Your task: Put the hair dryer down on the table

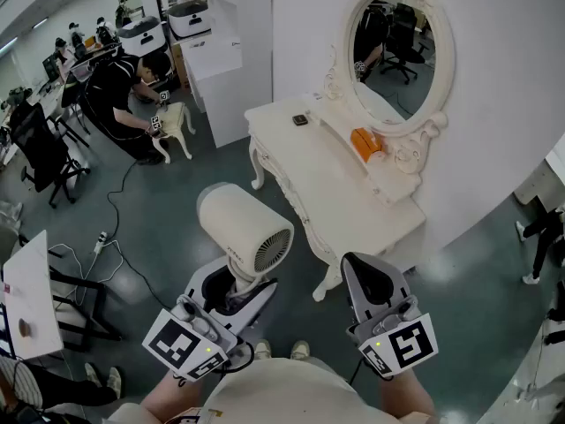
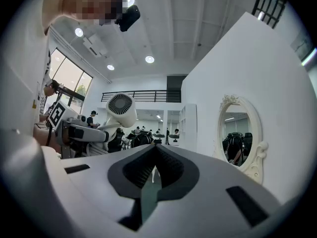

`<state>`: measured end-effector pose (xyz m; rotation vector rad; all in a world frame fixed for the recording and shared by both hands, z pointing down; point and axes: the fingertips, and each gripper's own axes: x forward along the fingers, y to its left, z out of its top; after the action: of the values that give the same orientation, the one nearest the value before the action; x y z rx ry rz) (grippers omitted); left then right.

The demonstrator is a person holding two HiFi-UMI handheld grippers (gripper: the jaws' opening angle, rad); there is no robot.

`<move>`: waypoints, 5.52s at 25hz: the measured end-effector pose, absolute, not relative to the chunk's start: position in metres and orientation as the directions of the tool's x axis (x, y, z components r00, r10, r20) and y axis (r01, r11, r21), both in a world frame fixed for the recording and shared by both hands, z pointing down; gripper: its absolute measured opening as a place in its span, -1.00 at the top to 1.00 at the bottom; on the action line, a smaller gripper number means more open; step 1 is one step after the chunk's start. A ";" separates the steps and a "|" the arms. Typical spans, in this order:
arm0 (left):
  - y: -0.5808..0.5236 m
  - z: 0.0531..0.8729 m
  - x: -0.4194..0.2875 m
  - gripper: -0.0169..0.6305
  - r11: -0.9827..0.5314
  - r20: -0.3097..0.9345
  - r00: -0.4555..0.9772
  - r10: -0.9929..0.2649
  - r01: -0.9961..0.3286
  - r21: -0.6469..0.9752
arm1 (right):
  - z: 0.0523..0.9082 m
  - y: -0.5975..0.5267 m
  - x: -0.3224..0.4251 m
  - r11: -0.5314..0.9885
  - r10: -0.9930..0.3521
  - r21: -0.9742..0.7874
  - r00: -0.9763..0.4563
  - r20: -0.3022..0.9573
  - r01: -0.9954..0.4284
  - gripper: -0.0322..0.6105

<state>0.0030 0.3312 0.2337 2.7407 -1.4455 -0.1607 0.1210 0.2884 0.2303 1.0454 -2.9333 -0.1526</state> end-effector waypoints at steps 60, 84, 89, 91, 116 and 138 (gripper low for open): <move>0.336 0.250 0.070 0.24 -0.464 -0.055 0.460 -0.886 -0.879 0.108 | 0.265 0.262 0.190 0.819 -0.572 0.016 -0.819 -0.037 -0.573 0.84; 0.205 0.271 0.002 0.24 -0.515 -0.081 0.509 -0.857 -0.849 0.119 | 0.284 0.138 0.136 0.784 -0.621 -0.027 -0.783 -0.016 -0.621 0.83; 0.154 0.274 -0.025 0.24 -0.541 -0.066 0.537 -0.841 -0.832 0.126 | 0.293 0.088 0.097 0.785 -0.618 -0.048 -0.786 0.006 -0.618 0.83; 0.130 0.276 -0.040 0.24 -0.544 -0.059 0.541 -0.839 -0.830 0.125 | 0.293 0.066 0.081 0.785 -0.617 -0.051 -0.787 0.009 -0.617 0.83; -0.108 0.279 -0.193 0.24 -0.642 -0.029 0.647 -0.762 -0.748 0.167 | 0.277 -0.157 -0.068 0.696 -0.713 -0.092 -0.700 0.022 -0.712 0.83; -0.124 0.273 -0.176 0.24 -0.601 -0.024 0.606 -0.795 -0.783 0.159 | 0.271 -0.169 -0.047 0.718 -0.687 -0.118 -0.726 0.034 -0.686 0.83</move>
<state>-0.1763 -0.1241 0.2726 2.6945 -1.3320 -0.1388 -0.0466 -0.1692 0.2715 1.1679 -2.9227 0.1926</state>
